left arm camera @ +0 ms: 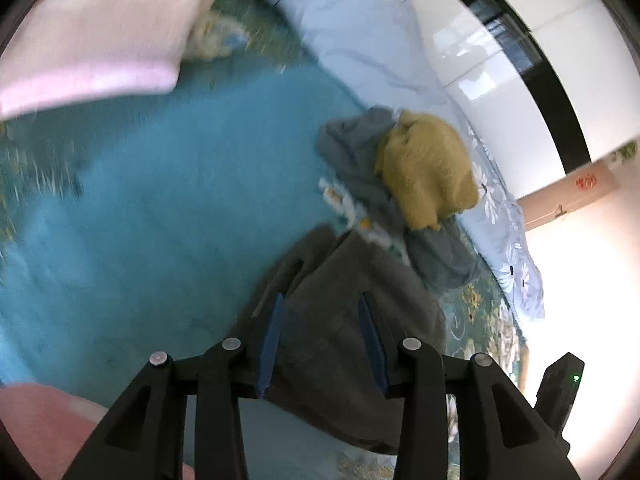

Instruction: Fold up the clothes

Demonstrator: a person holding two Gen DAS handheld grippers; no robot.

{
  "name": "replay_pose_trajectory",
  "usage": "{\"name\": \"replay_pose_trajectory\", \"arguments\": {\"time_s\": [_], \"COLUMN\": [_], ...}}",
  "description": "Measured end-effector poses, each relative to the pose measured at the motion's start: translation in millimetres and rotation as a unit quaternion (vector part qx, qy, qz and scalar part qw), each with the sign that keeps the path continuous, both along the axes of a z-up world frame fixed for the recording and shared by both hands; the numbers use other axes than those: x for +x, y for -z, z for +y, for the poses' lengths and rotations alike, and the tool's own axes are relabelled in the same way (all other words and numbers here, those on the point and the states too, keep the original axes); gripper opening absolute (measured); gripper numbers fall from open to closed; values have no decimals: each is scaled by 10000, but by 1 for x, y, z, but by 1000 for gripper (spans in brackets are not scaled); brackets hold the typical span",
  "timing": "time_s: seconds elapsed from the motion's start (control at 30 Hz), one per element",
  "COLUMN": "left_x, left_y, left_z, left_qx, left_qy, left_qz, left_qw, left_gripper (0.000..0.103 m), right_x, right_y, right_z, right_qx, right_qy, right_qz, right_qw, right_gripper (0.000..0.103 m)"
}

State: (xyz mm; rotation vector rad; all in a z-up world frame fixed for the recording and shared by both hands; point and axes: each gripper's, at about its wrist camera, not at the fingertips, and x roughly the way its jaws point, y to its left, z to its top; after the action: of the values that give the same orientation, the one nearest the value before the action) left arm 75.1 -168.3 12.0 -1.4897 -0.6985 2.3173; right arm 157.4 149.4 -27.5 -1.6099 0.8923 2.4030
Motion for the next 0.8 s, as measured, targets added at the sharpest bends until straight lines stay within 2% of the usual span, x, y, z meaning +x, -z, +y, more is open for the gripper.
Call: {"name": "replay_pose_trajectory", "arguments": {"time_s": [0.07,0.13,0.27,0.37,0.43,0.67,0.8], "left_x": [-3,-4,-3,-4,-7,-8,-7], "left_y": [-13,-12,29,58,65,75,78], "left_z": [12,33,41,24,12,12,15], "left_qx": [-147,-447,-677,-425,-146,-199,-290], "left_qy": [269,697,810,565,367,387,391], "left_qz": [167,217,-343,-966,-1162,-1377,-1472], "left_qw": [9994,9963,9938,9928,9924,9895,9879], "left_gripper": [40,40,40,40,40,40,40], "right_x": [-1,-2,-2,1,2,2,-1], "right_y": [3,7,9,12,17,45,65], "right_z": [3,-2,-22,-35,-40,-56,-55], "right_qx": [-34,-97,-100,2,80,424,280], "right_qy": [89,25,-453,-834,-1044,-1522,-1427], "right_qz": [-50,-104,-112,-108,-198,-660,-714], "right_qw": [9999,9999,9989,9965,9943,9852,9868], "right_gripper": [66,66,66,66,66,66,74]}}
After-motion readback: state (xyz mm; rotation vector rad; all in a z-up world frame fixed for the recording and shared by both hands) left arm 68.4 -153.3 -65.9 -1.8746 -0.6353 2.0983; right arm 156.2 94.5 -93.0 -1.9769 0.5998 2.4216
